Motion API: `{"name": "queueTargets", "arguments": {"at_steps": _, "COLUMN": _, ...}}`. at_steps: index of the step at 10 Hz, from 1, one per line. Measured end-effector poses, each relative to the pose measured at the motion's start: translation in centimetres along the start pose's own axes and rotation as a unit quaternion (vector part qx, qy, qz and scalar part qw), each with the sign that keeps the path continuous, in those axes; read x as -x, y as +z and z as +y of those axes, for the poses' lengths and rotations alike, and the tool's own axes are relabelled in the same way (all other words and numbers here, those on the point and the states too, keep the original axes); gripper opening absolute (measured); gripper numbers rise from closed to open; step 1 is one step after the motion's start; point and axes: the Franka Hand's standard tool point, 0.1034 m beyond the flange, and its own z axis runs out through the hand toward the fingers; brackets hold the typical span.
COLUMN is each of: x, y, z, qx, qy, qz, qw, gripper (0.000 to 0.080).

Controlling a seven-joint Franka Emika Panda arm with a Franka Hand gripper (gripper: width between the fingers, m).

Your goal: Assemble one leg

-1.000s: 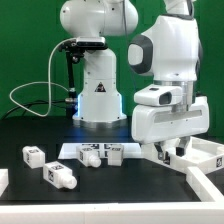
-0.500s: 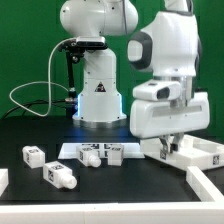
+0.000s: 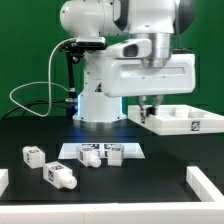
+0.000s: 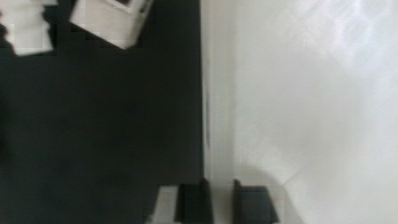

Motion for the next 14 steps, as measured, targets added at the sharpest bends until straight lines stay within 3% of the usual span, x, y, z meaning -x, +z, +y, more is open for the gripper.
{"name": "queueTargets", "arguments": {"at_steps": 5, "x": 0.2, "y": 0.7, "z": 0.2, "qx": 0.001, "qy": -0.003, "qz": 0.003, "qw": 1.0, "gripper": 0.0049}}
{"name": "queueTargets", "arguments": {"at_steps": 7, "x": -1.3, "y": 0.5, "z": 4.1, "qx": 0.005, "qy": 0.054, "qz": -0.002, "qw": 0.999, "gripper": 0.0049}}
{"name": "queueTargets", "arguments": {"at_steps": 9, "x": -1.0, "y": 1.8, "z": 8.8, "qx": -0.002, "qy": 0.075, "qz": -0.006, "qw": 0.997, "gripper": 0.0049}}
{"name": "queueTargets", "arguments": {"at_steps": 11, "x": -1.2, "y": 1.8, "z": 7.5, "qx": -0.002, "qy": 0.071, "qz": -0.007, "qw": 0.997, "gripper": 0.0049}}
{"name": "queueTargets", "arguments": {"at_steps": 14, "x": -1.1, "y": 2.1, "z": 7.8, "qx": -0.004, "qy": 0.077, "qz": -0.013, "qw": 0.997, "gripper": 0.0049}}
